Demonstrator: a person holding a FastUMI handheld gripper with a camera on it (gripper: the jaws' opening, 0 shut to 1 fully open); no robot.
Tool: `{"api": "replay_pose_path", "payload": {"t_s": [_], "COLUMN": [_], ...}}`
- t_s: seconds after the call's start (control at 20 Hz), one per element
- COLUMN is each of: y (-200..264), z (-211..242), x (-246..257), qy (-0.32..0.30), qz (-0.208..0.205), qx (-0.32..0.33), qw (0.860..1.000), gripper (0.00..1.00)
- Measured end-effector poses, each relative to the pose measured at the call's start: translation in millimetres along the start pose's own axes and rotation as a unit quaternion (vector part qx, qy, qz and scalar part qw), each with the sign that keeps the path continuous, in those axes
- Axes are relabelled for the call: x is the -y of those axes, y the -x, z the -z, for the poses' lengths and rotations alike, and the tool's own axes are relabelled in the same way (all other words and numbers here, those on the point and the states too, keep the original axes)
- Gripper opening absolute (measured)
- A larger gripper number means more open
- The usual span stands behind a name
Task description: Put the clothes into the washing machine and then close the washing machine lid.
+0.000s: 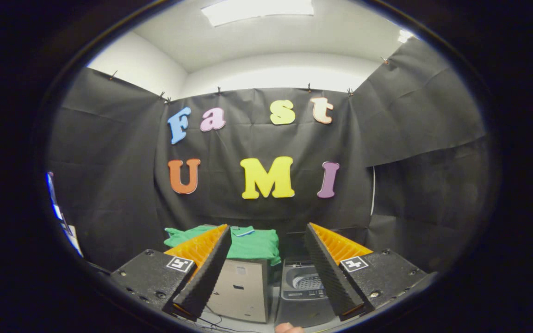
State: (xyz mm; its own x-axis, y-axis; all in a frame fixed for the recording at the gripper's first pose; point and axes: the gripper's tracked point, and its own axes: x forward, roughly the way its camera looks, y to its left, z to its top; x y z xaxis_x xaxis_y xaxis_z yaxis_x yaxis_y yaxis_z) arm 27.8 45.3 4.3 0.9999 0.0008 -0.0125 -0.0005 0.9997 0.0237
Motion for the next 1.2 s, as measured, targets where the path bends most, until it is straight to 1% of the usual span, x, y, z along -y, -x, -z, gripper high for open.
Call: {"api": "replay_pose_path", "payload": {"t_s": [0.3,0.55,0.65,0.75,0.85,1.05,1.2], "y": [-32.9,-70.9,-89.5,-111.2,-134.2,-189.9,-236.0], "z": [-13.8,-30.4,-40.1,-39.2,-42.1,-23.6,-3.6], "x": [-56.7,-97.4,-111.4,-124.1,-136.0,-156.5,-166.2], "qy": [0.002,-0.009,-0.004,0.013,0.019,0.012,0.003], "qz": [-0.004,-0.026,-0.039,-0.05,-0.062,-0.086,-0.099], "qx": [-0.004,-0.033,-0.042,-0.06,-0.064,-0.105,-0.158], "qw": [1.0,0.999,0.998,0.997,0.996,0.991,0.982], "gripper": [1.0,1.0,1.0,1.0,1.0,1.0,1.0]}}
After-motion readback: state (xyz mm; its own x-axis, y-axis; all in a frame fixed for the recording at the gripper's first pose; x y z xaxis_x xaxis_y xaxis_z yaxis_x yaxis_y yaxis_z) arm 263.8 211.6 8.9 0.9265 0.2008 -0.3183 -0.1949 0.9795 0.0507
